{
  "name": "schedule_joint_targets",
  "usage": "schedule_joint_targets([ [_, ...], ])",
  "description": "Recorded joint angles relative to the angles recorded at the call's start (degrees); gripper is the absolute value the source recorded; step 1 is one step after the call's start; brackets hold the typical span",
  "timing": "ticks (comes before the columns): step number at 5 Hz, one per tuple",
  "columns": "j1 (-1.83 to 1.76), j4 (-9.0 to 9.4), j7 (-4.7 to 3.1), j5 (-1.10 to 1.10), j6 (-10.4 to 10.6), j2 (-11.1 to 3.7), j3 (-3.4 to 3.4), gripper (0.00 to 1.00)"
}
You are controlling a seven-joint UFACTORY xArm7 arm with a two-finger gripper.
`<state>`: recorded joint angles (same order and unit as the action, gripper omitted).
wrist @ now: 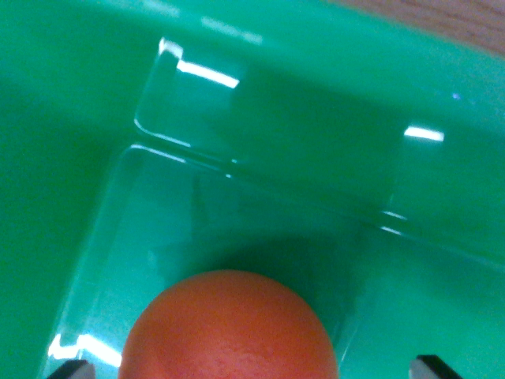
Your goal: Pick fruit
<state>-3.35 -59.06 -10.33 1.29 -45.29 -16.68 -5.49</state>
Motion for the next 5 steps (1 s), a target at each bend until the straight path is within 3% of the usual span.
schedule_joint_targets([
  [1, -0.14, 1.07, -0.42, -0.13, 1.3, -0.52, -0.17, 0.00],
  [5, -0.31, 2.38, -0.93, -0.29, 2.9, -1.15, -0.39, 0.00],
])
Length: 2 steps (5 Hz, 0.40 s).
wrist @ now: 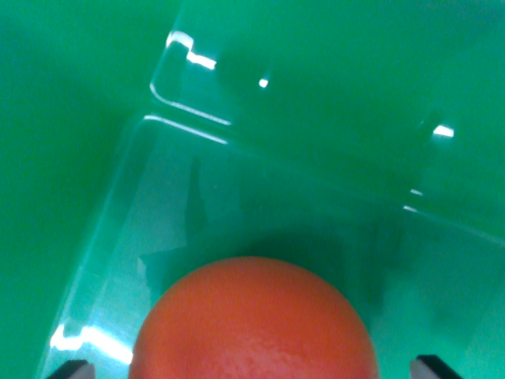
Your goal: Pick fruit
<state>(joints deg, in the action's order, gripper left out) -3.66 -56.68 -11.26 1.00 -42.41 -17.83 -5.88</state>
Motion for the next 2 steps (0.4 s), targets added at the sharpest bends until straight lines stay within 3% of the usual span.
schedule_joint_targets([
  [2, -0.03, 0.19, -0.08, -0.02, 0.2, -0.09, -0.03, 0.00],
])
